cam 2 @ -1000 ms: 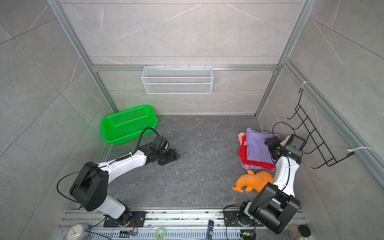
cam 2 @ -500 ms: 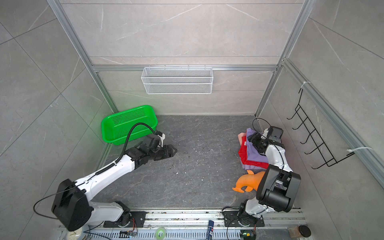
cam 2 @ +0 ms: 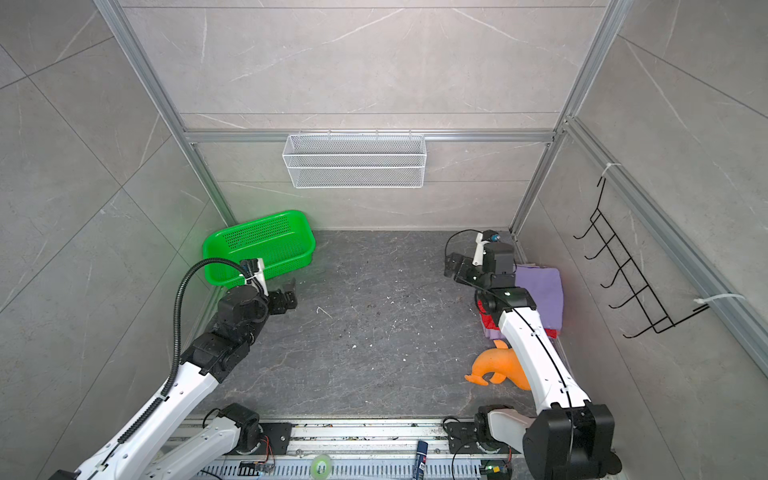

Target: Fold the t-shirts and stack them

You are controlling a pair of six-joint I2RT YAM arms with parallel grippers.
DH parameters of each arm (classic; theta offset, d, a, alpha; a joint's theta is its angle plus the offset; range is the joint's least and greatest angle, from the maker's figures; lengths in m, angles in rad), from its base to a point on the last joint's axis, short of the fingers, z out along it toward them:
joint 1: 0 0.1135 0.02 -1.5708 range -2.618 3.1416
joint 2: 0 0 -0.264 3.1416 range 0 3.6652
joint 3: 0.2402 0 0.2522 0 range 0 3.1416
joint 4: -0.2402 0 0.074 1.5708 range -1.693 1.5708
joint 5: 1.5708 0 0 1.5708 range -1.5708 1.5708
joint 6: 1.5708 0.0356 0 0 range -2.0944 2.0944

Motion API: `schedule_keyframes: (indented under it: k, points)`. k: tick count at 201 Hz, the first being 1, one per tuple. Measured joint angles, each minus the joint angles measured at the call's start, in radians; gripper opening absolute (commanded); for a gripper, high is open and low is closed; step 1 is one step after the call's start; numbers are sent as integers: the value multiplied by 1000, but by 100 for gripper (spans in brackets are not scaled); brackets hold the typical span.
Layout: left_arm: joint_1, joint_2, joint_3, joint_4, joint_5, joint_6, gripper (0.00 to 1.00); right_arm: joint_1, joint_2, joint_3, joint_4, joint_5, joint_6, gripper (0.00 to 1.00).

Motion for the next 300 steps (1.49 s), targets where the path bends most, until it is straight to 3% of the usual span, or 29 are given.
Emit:
schedule_keyframes:
  k: [21,38,81,117,149,167,205,249,300]
  points:
    - [146,51,-136,152,-6,60,100,141,-9,-22,8,115,-51,100]
    - [214,128,-253,291,-19,106,100,219,-12,-66,28,188,-80,100]
    - [341,314,-431,602,42,131,100,259,-16,-194,93,360,-100,100]
    - [365,467,-441,818,100,139,100,258,-15,-280,192,500,-142,100]
    - [365,612,-440,984,149,154,100,259,-15,-443,438,567,-245,100]
    - [367,645,-439,990,172,161,100,251,4,-525,565,586,-293,100]
    - [381,648,-390,982,198,164,100,173,93,-587,790,575,-332,100]
    - [387,648,-378,978,201,164,100,-5,115,-630,921,378,-311,100]
    - [387,648,-378,977,201,164,100,-23,303,-689,1118,262,-301,100]
